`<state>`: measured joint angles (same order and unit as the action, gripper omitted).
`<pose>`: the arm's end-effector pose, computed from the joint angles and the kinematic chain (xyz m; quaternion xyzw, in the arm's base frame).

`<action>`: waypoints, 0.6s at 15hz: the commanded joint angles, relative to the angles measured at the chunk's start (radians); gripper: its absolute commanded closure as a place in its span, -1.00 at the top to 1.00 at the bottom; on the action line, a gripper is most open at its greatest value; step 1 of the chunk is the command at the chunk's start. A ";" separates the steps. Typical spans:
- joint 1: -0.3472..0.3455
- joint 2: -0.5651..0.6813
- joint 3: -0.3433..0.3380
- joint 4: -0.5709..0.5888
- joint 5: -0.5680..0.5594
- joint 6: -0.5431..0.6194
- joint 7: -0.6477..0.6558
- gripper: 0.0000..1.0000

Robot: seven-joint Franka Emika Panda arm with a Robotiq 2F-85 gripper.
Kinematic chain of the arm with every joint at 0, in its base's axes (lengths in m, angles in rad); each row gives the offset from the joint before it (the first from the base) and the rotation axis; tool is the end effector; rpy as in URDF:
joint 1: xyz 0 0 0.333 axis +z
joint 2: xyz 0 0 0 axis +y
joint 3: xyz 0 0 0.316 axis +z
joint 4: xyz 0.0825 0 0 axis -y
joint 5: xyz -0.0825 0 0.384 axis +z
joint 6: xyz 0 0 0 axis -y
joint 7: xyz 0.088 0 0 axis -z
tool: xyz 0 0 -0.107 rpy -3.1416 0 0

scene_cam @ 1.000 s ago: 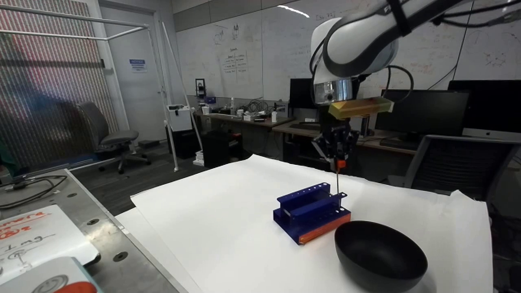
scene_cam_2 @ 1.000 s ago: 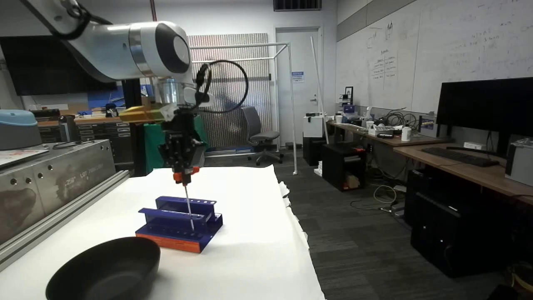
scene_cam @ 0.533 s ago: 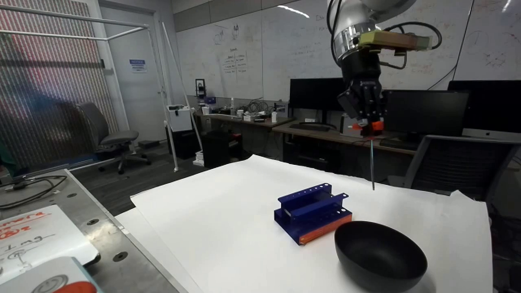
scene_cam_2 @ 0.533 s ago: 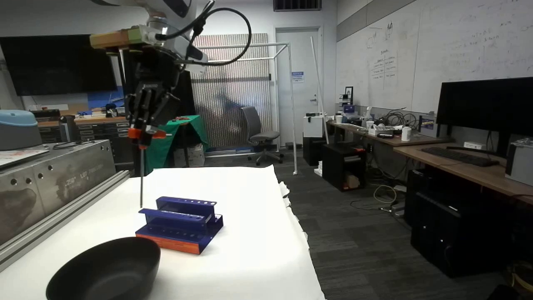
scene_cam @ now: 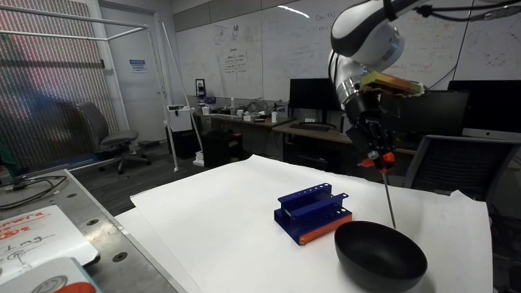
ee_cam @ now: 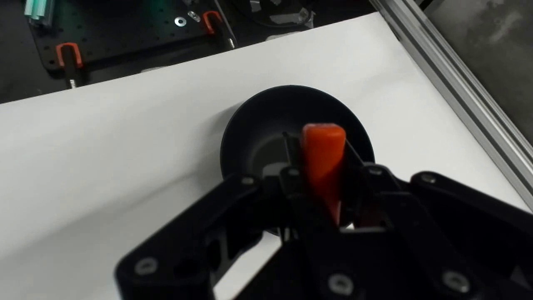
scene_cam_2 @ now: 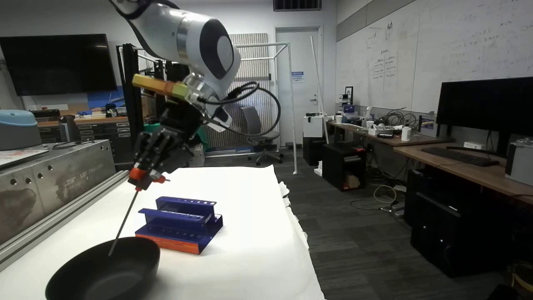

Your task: Put the metal object with the orange handle in the black bowl

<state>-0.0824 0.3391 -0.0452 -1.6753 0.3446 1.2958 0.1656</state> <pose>0.5652 -0.0271 0.3811 -0.9114 0.1506 0.3494 0.1568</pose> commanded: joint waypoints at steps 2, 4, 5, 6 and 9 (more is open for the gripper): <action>-0.007 0.077 0.003 -0.020 0.043 -0.006 -0.069 -0.89; -0.011 0.108 0.007 -0.027 0.070 -0.004 -0.091 -0.89; -0.012 0.118 0.009 -0.036 0.090 0.008 -0.101 -0.89; -0.008 0.123 0.009 -0.051 0.108 0.037 -0.099 -0.89; 0.007 0.131 0.011 -0.085 0.126 0.128 -0.094 -0.83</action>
<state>-0.0835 0.4761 -0.0388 -1.7292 0.4351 1.3573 0.0829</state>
